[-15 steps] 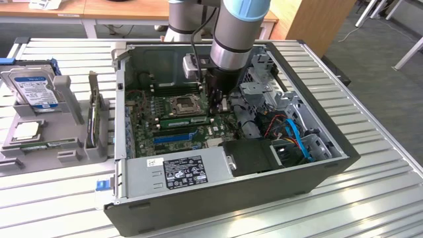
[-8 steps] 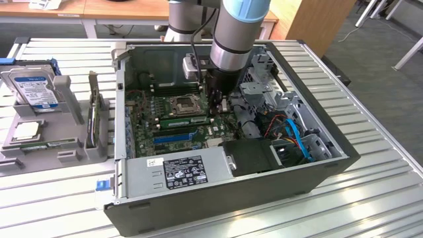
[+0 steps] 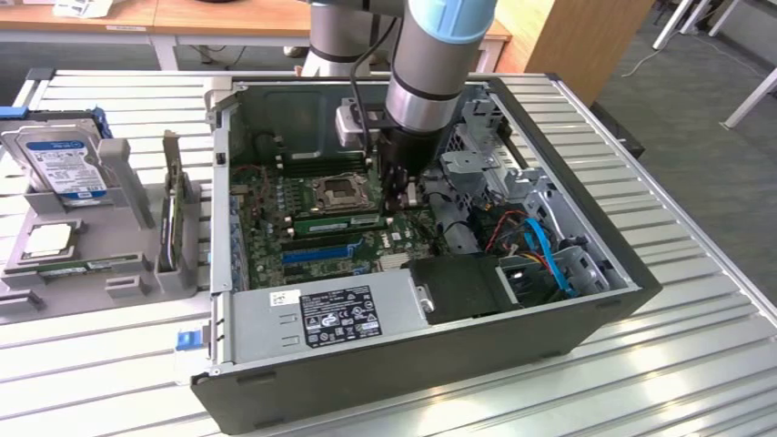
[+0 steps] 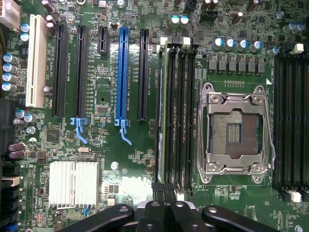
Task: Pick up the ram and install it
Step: 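Press down the ram until it locks into place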
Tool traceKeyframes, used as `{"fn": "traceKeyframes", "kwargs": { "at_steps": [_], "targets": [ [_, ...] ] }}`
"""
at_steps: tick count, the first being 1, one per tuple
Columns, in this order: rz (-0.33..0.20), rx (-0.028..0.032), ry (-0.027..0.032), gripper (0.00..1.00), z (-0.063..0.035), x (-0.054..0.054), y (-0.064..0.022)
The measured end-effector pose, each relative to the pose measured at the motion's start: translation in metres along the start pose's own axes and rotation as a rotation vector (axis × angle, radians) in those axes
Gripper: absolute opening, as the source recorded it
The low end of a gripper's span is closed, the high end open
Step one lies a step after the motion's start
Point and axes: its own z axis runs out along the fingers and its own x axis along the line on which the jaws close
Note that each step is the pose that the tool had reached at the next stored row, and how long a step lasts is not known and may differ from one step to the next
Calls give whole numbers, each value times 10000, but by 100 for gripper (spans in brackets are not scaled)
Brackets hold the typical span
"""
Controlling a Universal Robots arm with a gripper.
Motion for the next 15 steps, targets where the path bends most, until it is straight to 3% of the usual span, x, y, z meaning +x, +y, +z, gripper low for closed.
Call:
{"fn": "traceKeyframes", "kwargs": {
  "at_steps": [15],
  "targets": [
    [1,0,0,10,18,2,-1]
  ]
}}
